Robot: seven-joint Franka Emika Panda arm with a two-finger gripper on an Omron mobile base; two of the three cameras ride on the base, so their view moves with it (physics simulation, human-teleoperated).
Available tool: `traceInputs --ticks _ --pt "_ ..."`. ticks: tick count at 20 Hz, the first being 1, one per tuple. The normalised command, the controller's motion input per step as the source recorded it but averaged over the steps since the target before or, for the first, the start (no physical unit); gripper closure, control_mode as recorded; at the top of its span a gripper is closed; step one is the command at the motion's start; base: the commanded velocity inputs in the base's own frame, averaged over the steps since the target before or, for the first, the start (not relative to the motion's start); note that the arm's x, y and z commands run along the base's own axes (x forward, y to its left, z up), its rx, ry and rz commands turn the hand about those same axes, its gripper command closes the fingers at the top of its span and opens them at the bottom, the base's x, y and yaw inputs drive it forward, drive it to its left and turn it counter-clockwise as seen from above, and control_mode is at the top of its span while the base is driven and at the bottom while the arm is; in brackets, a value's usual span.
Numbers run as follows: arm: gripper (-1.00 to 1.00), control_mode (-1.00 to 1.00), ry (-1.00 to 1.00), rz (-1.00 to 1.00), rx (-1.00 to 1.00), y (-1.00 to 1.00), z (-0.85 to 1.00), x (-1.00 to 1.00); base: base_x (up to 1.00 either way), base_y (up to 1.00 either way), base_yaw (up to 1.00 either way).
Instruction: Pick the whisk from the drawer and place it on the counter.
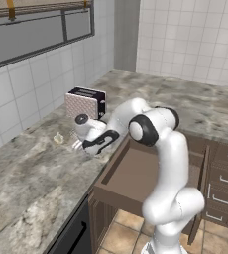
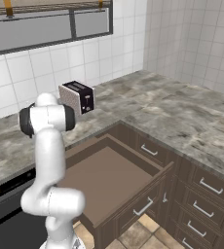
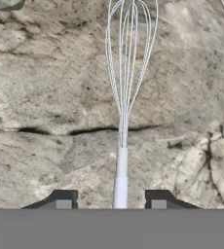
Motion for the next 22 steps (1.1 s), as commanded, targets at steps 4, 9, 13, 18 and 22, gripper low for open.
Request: traceInputs --ticks 4,9,13,18,22 --pt "-1.0 -1.0 -0.06 0.02 0.0 0.0 0.15 -0.09 0.0 0.0 0.0" --pt "-1.0 -1.0 -0.23 0.07 0.11 -0.21 0.83 -0.8 0.0 0.0 0.0" --pt "-1.0 -1.0 -0.37 0.0 0.35 -0.88 0.95 -0.86 0.0 0.0 0.0" --pt "-1.0 -1.0 -0.34 -0.01 0.36 -0.78 1.0 -0.76 0.0 0.0 0.0" --pt "-1.0 -1.0 -0.15 -0.01 0.37 -0.85 1.0 -0.91 0.0 0.0 0.0"
